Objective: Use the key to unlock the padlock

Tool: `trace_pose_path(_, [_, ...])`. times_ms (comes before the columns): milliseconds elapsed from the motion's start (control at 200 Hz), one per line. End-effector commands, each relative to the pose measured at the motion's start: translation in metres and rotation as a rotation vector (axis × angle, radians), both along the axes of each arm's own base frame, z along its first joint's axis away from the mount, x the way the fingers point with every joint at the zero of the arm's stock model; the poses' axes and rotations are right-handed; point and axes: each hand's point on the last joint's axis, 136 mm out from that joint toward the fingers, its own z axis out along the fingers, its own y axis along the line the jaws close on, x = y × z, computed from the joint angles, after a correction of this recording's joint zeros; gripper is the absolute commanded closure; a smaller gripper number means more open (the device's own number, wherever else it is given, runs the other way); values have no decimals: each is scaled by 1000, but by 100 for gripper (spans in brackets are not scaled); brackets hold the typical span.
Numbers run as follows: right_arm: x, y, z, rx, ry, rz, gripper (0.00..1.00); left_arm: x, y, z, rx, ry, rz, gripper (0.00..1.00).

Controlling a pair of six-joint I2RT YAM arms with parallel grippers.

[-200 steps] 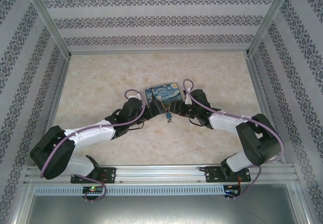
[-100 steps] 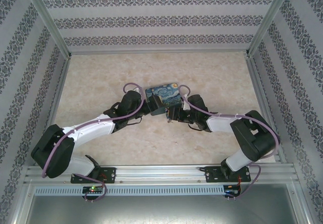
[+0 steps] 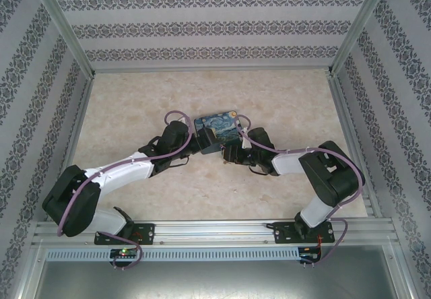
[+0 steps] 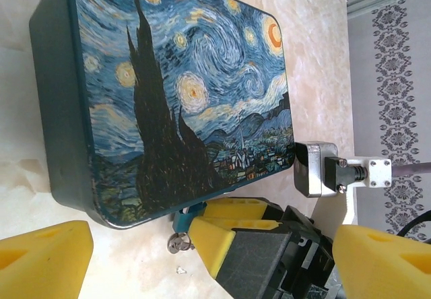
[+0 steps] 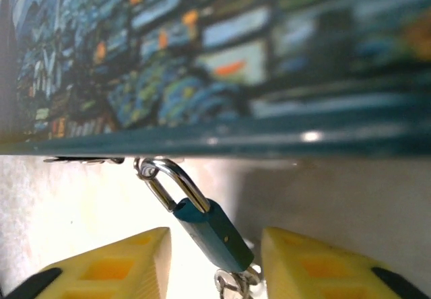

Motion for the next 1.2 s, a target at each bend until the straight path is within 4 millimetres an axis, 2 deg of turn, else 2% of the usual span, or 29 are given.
trace_pose_path(0, [-1, 11, 4, 25, -10, 37, 66, 7, 1, 4, 1, -10, -1, 8])
trace_pose_path(225, [-3, 7, 1, 23, -4, 27, 90, 8, 2, 3, 0, -9, -1, 8])
trace_pose_path(295, [-4, 7, 2, 29, -4, 25, 93, 8, 2, 2, 0, -7, 0, 8])
trace_pose_path(420, [-4, 7, 5, 34, -13, 29, 90, 8, 3, 3, -2, -9, -1, 8])
trace_pose_path(455, [-4, 7, 7, 34, -18, 29, 87, 8, 3, 3, -2, -8, -1, 8])
trace_pose_path(525, [-4, 6, 8, 31, -25, 26, 73, 8, 3, 3, -4, -9, 0, 8])
trace_pose_path(600, [-3, 7, 8, 33, -27, 27, 68, 8, 3, 4, -5, -10, -1, 8])
trace_pose_path(864, [5, 20, 12, 54, -34, 34, 68, 8, 3, 3, -9, -9, -1, 8])
trace_pose_path(1194, [11, 29, 2, 55, -21, 23, 68, 8, 2, 2, -10, -6, -5, 8])
